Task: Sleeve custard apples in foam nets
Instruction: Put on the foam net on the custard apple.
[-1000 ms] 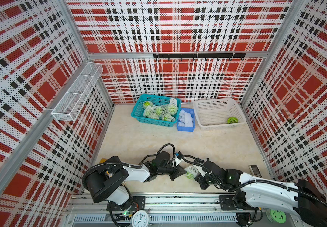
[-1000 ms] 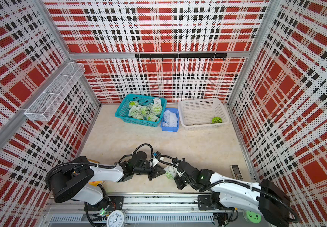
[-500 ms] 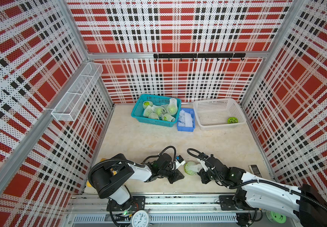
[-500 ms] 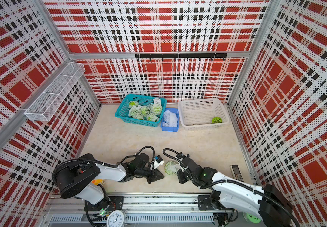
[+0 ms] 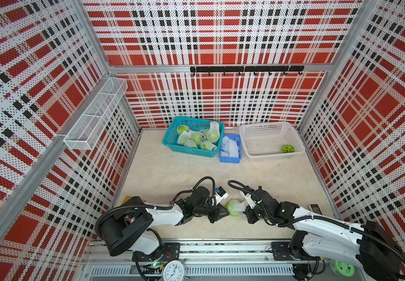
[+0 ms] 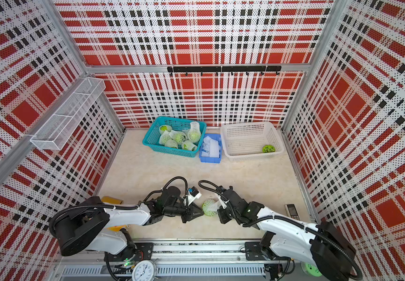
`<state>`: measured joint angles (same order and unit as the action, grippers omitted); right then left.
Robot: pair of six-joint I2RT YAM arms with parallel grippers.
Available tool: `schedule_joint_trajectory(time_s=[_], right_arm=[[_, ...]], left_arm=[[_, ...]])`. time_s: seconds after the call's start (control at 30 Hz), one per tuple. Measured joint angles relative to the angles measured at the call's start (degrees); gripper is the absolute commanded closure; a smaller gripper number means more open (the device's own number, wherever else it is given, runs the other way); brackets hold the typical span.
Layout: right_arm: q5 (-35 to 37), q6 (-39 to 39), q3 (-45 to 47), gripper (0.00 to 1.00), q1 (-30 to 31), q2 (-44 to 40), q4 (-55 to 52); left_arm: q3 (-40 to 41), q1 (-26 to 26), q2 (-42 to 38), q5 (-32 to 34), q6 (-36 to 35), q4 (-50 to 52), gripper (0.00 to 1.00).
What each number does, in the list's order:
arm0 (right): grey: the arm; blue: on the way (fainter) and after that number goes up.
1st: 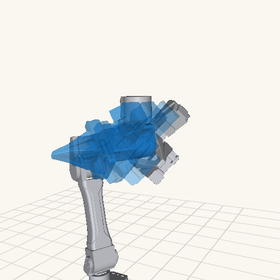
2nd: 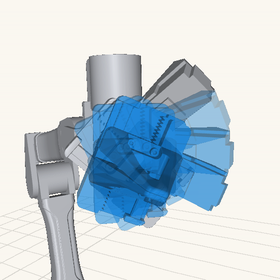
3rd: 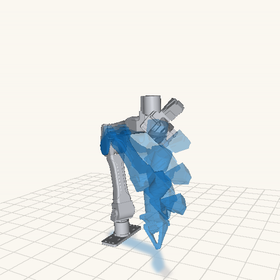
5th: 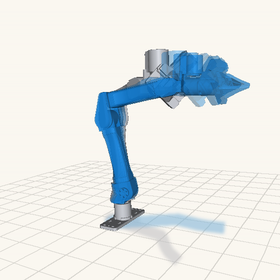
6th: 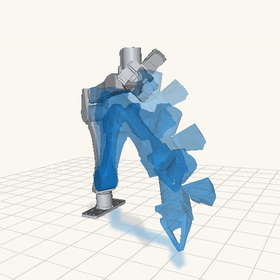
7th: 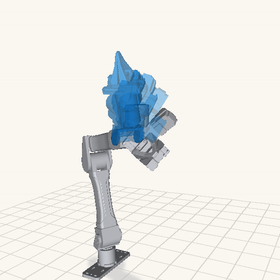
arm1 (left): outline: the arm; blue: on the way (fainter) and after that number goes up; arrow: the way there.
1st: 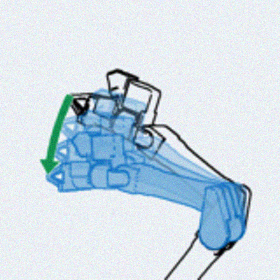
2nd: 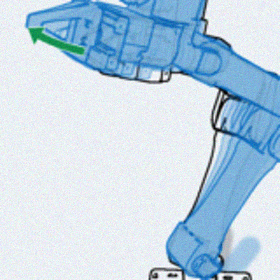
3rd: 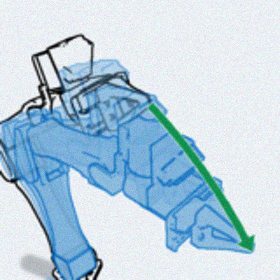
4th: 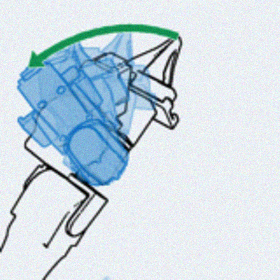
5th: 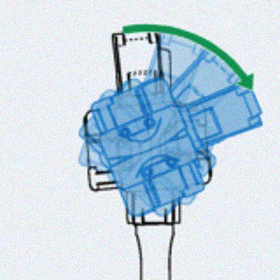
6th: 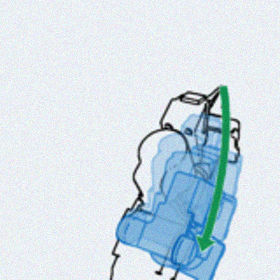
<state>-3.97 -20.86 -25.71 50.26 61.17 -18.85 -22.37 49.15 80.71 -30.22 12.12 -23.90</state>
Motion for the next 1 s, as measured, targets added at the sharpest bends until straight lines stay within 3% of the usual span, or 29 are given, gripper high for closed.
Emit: schedule_joint_trajectory(time_s=[1.0], right_arm=[[-1.5,1.9,-1.3,1.00,-0.1,1.6,0.3]], left_arm=[[-0.2,-3.4,0.3,-3.2,4.2,-1.3,0.67]])
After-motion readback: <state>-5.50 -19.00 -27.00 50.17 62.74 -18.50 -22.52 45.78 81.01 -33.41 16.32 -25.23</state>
